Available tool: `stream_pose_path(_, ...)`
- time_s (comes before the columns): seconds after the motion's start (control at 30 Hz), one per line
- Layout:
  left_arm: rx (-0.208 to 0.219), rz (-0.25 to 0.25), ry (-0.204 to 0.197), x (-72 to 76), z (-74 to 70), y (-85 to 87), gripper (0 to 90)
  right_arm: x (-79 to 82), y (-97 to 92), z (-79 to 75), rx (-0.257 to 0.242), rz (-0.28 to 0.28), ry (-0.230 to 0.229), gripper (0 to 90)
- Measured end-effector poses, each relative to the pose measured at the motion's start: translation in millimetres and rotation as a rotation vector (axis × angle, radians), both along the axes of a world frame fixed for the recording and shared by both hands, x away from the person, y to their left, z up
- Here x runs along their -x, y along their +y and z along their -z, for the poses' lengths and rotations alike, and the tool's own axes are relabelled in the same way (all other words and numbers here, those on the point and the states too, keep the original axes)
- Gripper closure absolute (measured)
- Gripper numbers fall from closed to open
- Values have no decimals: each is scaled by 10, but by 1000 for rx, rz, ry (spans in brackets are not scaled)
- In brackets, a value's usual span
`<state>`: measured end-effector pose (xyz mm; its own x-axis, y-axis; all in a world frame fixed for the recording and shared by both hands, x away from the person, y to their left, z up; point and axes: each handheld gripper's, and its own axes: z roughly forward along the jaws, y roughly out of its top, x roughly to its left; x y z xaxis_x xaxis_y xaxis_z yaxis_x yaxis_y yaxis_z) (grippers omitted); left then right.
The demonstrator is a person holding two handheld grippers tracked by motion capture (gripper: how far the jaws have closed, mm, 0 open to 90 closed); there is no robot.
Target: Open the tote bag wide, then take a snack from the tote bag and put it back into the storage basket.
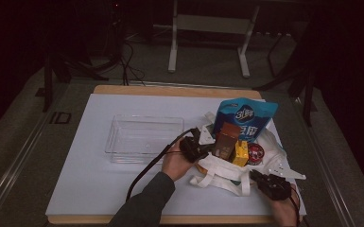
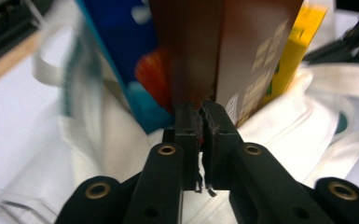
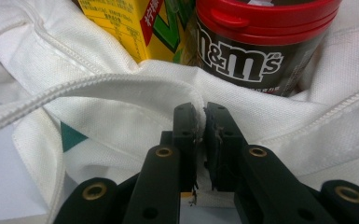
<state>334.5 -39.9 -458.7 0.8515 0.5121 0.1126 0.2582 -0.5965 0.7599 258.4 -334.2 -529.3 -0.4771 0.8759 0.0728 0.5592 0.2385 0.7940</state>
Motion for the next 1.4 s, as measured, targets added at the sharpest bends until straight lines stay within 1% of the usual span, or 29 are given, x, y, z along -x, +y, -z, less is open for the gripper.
stream_pose_path(0.07,-16,11,18,5,46,-41,869,1,1,0,1,0,0,827)
stream_pose_path(0.1,-30,21,17,16,59,-59,872,1,0,1,0,1,0,827)
stream_pose_path(0.13,-30,29,18,28,69,-71,874,0,0,1,-2,0,0,828)
stream_pose_path(0.2,-27,53,26,50,73,-86,877,-2,0,2,0,0,-1,828)
stream_pose_path(0.27,-16,59,31,73,76,-103,882,-2,3,2,1,1,-2,828)
stream_pose_path(0.33,-1,68,46,65,78,-91,881,0,5,1,3,2,-1,828)
stream_pose_path(0.37,1,69,46,55,82,-75,861,1,5,2,3,3,-2,828)
stream_pose_path(0.43,12,82,59,25,87,-29,789,1,3,3,1,3,-2,828)
stream_pose_path(0.5,16,80,70,6,80,9,733,2,2,5,-2,2,-2,828)
stream_pose_path(0.63,52,84,73,4,6,65,658,3,-3,8,-5,0,-4,827)
stream_pose_path(0.7,101,80,100,-12,-30,94,614,3,-1,8,-4,0,-4,827)
stream_pose_path(0.73,111,78,103,-17,-48,109,613,4,0,9,-4,0,-4,827)
stream_pose_path(0.8,136,88,112,-26,-82,143,609,6,1,9,-4,3,-5,827)
stream_pose_path(0.9,172,100,115,-34,-135,193,579,6,2,9,-3,2,-6,827)
stream_pose_path(0.93,183,104,111,-34,-151,205,576,6,0,10,-5,1,-5,827)
stream_pose_path(1.07,200,110,95,-42,-206,234,529,7,-1,11,-5,1,-5,827)
stream_pose_path(1.1,215,117,105,-49,-220,241,508,8,-1,11,-5,1,-6,827)
stream_pose_path(1.13,239,130,120,-56,-234,250,496,8,-1,12,-6,1,-6,827)
stream_pose_path(1.17,244,138,120,-57,-253,253,495,9,-1,12,-6,2,-6,827)
stream_pose_path(1.23,241,141,108,-53,-289,250,477,11,1,13,-4,3,-7,827)
stream_pose_path(1.33,246,152,111,-79,-335,255,455,10,0,13,-4,1,-8,827)
stream_pose_path(1.4,265,158,130,-114,-366,259,435,10,-2,14,-4,0,-10,827)
